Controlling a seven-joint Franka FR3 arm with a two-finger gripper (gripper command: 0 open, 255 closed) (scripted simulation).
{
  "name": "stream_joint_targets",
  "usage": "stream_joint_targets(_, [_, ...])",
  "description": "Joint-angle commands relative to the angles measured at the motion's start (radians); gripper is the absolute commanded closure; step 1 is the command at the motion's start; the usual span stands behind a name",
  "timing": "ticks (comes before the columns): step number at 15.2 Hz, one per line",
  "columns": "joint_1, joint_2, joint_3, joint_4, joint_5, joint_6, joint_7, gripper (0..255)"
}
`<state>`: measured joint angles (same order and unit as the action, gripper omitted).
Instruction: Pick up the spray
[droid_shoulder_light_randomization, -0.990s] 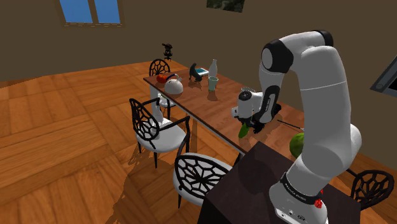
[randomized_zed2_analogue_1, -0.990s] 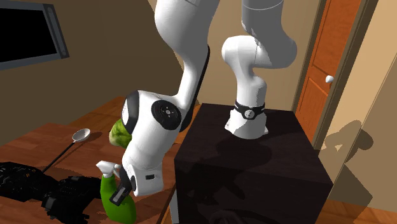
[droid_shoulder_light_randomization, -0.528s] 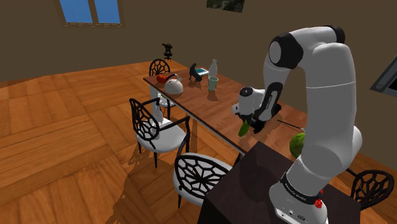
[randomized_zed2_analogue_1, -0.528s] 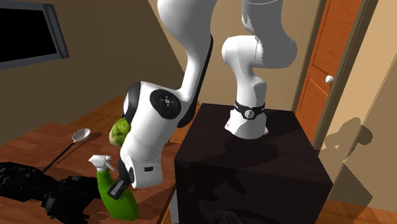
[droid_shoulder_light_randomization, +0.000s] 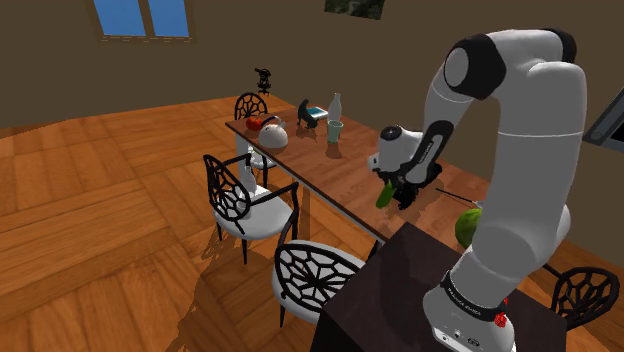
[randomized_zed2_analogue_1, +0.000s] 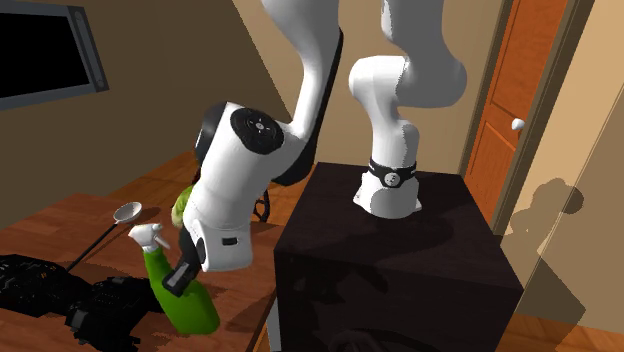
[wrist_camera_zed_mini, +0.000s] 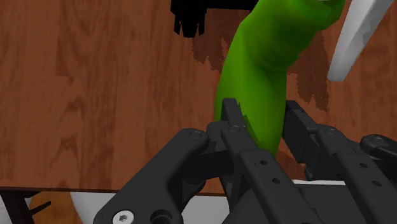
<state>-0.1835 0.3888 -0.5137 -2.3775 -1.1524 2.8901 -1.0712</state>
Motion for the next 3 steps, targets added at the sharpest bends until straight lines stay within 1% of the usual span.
stream_joint_targets(1, [-0.006, -0.036, 0.01, -0.012, 0.028, -0.023, -0.04, 255])
stream_joint_targets(3, [-0.006, -0.039, 0.01, -0.013, 0.029, -0.025, -0.042, 255])
